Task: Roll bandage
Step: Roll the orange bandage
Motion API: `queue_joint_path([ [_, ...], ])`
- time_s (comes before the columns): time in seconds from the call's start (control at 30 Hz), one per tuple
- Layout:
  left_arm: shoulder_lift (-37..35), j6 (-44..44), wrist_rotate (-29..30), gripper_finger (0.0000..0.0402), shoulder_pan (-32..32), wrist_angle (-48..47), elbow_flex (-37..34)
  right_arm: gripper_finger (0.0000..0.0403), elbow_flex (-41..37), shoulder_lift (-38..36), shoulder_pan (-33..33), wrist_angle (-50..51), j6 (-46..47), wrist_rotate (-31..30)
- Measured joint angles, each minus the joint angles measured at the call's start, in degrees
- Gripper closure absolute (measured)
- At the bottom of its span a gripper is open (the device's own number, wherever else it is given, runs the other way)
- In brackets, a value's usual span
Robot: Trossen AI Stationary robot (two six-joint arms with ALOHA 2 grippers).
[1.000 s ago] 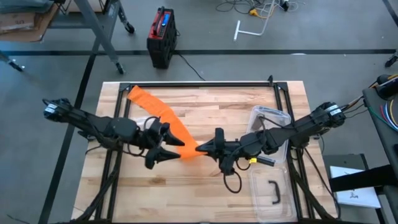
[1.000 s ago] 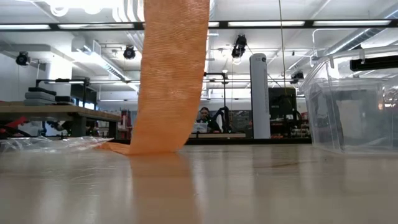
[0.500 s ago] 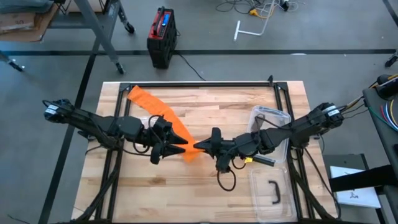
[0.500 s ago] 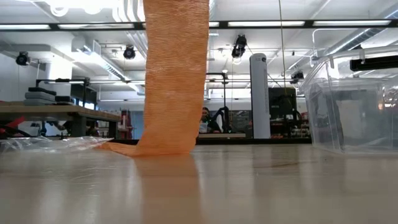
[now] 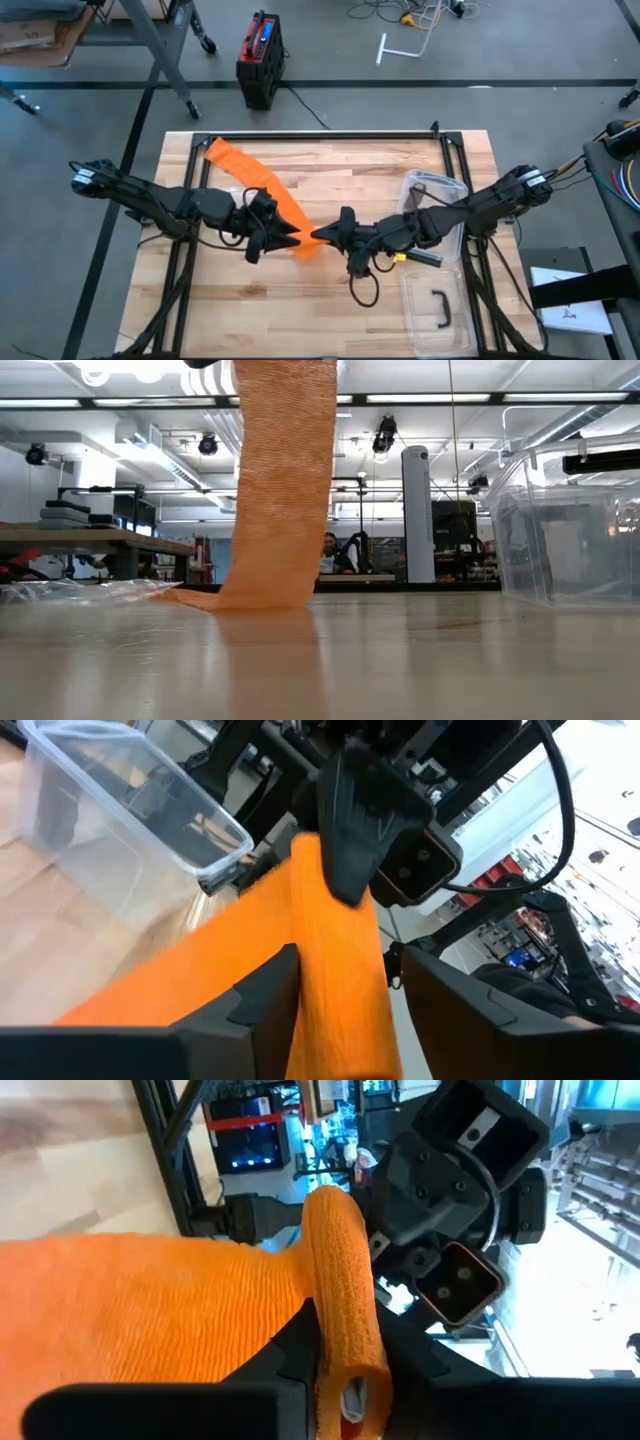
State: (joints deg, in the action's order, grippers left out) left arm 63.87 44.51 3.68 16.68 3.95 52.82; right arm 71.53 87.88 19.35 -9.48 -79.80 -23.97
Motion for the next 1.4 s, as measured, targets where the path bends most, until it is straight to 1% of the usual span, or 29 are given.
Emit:
queue_joint_path([
  [0.2,0.07,0.61,-0.24,0.0203,0.01,-0.01,0.00,0.0344,0.20,-0.02,-0.22,-0.19,0.23,-0.59],
  [0.3,0.07,0.22,-0.14,0.0200,-0.01,0.08,0.00,0.0348,0.20,-0.02,-0.26,-0.17,0.25,-0.52],
  [0.4,0.07,-1.79,0.02,0.0216,-0.04,0.08,0.00,0.0347,0.20,-0.02,-0.28,-0.02,0.58,-0.46],
  [0.47,0.07,-2.85,0.07,0.0242,-0.08,0.06,0.00,0.0340,0.20,-0.02,-0.28,-0.08,2.36,-0.10],
  [0.6,0.07,-4.67,0.06,0.0318,-0.09,0.02,-0.02,0.0315,0.20,-0.02,-0.28,0.03,10.20,1.45],
  [0.67,0.07,-4.99,0.02,0.0361,-0.23,0.04,-0.02,0.0295,0.20,-0.02,-0.28,0.13,16.82,1.62],
  [0.7,0.02,-5.00,0.02,0.0376,-0.23,0.04,-0.02,0.0284,0.20,-0.02,-0.28,0.21,21.36,1.40],
  [0.8,-0.41,-5.38,0.25,0.0378,-0.28,0.00,-0.03,0.0245,0.18,-0.88,-0.28,2.08,36.31,0.90],
  [0.93,-2.17,-8.15,0.79,0.0366,-0.30,0.15,-0.04,0.0196,0.17,-2.72,-0.69,6.21,57.98,1.08],
  [1.0,-3.02,-10.27,1.39,0.0368,-0.33,1.55,-0.02,0.0179,0.05,-2.81,-0.76,9.37,64.21,1.27],
  [1.1,-3.99,-12.55,1.33,0.0374,-0.39,2.57,-0.02,0.0164,-0.26,-2.50,-0.82,9.54,68.57,1.24],
  [1.2,-4.66,-13.24,0.01,0.0373,-0.41,3.50,-0.02,0.0163,-0.19,-2.45,-1.44,4.93,68.21,0.44],
  [1.33,-4.78,-13.62,-0.24,0.0367,-0.36,3.65,-0.02,0.0182,-0.05,-2.36,-2.93,0.72,66.54,-0.05],
  [1.4,-4.76,-13.99,-0.58,0.0367,-0.36,3.72,-0.02,0.0195,0.36,-2.36,-3.92,-0.35,66.67,0.86],
])
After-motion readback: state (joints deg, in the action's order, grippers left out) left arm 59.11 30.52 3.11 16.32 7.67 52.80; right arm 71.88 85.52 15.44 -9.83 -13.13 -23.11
